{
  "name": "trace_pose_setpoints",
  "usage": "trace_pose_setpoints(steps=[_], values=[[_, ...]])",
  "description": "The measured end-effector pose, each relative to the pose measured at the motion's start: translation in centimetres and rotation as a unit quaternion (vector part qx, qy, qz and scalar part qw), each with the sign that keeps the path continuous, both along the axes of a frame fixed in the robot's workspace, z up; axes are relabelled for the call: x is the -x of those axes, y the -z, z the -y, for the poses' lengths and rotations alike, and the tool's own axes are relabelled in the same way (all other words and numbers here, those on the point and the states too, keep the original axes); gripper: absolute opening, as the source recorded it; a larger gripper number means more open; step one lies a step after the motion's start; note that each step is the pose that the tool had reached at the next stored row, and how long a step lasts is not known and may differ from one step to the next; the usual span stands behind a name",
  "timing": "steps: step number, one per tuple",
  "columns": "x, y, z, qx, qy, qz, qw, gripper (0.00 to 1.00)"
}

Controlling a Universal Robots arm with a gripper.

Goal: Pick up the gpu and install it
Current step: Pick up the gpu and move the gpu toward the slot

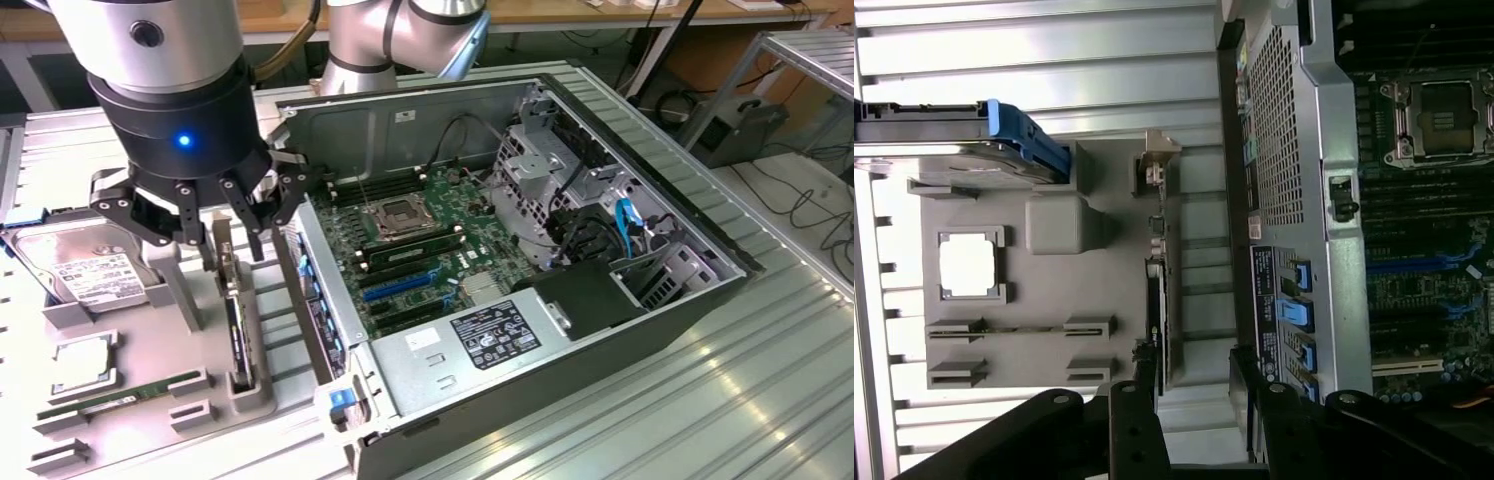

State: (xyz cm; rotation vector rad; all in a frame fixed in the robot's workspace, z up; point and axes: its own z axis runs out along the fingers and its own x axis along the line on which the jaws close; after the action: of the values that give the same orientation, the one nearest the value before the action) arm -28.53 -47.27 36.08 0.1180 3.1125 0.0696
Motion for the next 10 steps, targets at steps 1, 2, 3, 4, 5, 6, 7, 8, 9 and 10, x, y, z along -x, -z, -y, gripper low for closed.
trace_pose_setpoints(steps=[1,2,3,4,5,6,7,8,9,10], values=[[0.02,0.02,0.0,0.0,0.0,0.0,1.0,0.42],[0.04,0.04,0.0,0.0,0.0,0.0,1.0,0.42],[0.08,0.07,0.0,0.0,0.0,0.0,1.0,0.42],[0.11,0.09,0.0,0.0,0.0,0.0,1.0,0.42],[0.13,0.12,0.0,0.0,0.0,0.0,1.0,0.42],[0.16,0.14,0.0,0.0,0.0,0.0,1.0,0.42],[0.18,0.16,0.0,0.0,0.0,0.0,1.0,0.42],[0.2,0.18,0.0,0.0,0.0,0.0,1.0,0.42],[0.23,0.23,0.0,0.0,0.0,0.0,1.0,0.42],[0.27,0.29,0.0,0.0,0.0,0.0,1.0,0.42]])
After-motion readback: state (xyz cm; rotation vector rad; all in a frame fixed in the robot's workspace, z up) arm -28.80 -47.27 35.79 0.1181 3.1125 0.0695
